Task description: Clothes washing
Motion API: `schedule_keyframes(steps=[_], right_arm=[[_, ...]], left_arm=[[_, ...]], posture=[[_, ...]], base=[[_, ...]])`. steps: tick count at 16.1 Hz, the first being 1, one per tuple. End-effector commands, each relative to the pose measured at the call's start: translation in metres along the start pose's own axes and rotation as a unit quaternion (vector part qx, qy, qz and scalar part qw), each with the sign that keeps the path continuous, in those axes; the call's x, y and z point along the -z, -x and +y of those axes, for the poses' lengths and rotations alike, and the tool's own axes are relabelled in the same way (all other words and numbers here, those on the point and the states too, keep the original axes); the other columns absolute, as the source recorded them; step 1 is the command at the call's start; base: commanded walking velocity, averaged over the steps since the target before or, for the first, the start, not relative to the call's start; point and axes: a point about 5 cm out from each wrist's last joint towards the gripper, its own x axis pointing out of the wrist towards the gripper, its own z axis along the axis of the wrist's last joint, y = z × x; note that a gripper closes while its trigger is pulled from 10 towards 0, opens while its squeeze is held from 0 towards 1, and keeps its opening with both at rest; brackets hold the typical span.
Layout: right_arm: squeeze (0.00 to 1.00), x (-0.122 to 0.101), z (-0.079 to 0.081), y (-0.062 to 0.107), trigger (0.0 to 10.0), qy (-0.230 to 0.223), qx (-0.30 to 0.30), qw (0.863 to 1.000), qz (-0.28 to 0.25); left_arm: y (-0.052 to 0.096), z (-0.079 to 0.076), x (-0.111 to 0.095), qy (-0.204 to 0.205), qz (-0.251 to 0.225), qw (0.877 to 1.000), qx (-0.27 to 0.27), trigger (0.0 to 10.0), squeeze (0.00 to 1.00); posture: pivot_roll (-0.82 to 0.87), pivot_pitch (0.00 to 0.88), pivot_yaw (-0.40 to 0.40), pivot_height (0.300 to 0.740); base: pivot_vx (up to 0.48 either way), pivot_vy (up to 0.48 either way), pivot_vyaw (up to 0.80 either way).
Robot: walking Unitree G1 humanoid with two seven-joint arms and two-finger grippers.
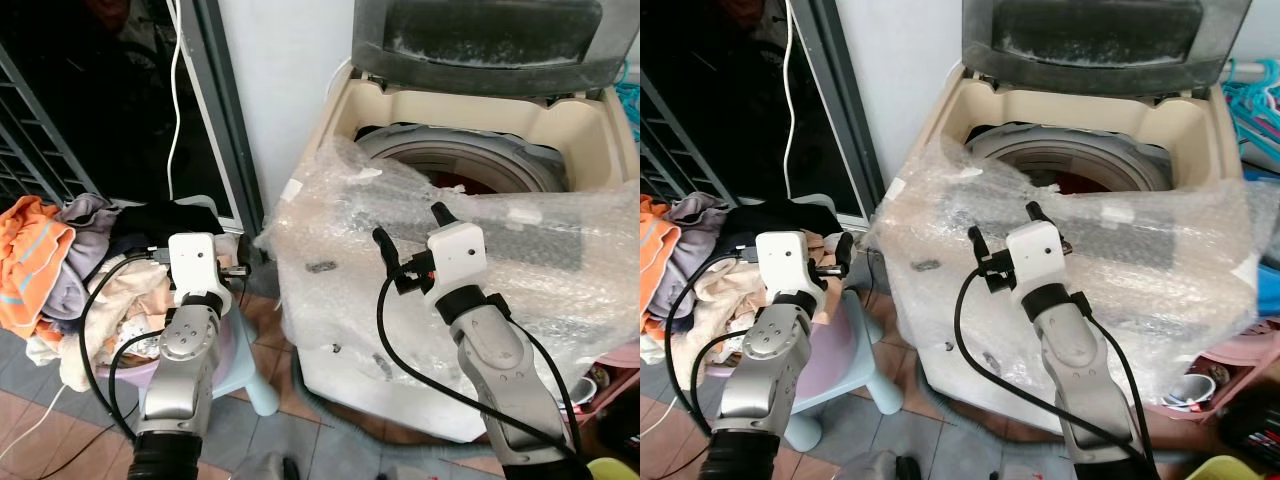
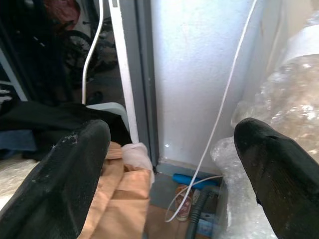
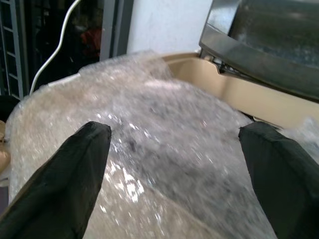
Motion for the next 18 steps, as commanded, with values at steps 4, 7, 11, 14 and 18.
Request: schedule_keyframes(steps=[4,7,11,14,18], right_arm=[[1.00,-0.011,0.003,-0.009,10.0,0.000,-0.010,0.999,-0.036],[1.00,-0.014,0.005,-0.012,10.0,0.006,-0.015,0.999,-0.043],[1.00,-0.016,0.005,-0.015,10.0,0.006,-0.015,0.999,-0.048],[1.00,-0.016,0.006,-0.016,10.0,0.004,-0.014,0.999,-0.050],[0.34,-0.016,0.008,-0.017,10.0,0.015,-0.015,0.998,-0.051]], left_arm=[[0.000,0.005,0.003,-0.006,0.009,1.000,-0.010,10.0,0.00],[-0.001,0.005,0.003,-0.007,0.010,1.000,-0.008,10.0,0.00],[-0.002,0.005,0.003,-0.007,0.012,1.000,-0.010,10.0,0.00],[-0.002,0.005,0.003,-0.006,0.013,1.000,-0.012,10.0,0.00],[-0.003,0.005,0.003,-0.005,0.013,1.000,-0.013,10.0,0.00]], posture=[[-0.05,0.020,0.075,0.740],[-0.06,0.020,0.076,0.740],[-0.06,0.029,0.081,0.740],[-0.06,0.032,0.082,0.740],[-0.06,0.035,0.081,0.740]], base=[[0.000,0.000,0.12],[0.000,0.480,0.80],[0.000,0.480,0.80],[0.000,0.480,0.80],[0.000,0.480,0.60]])
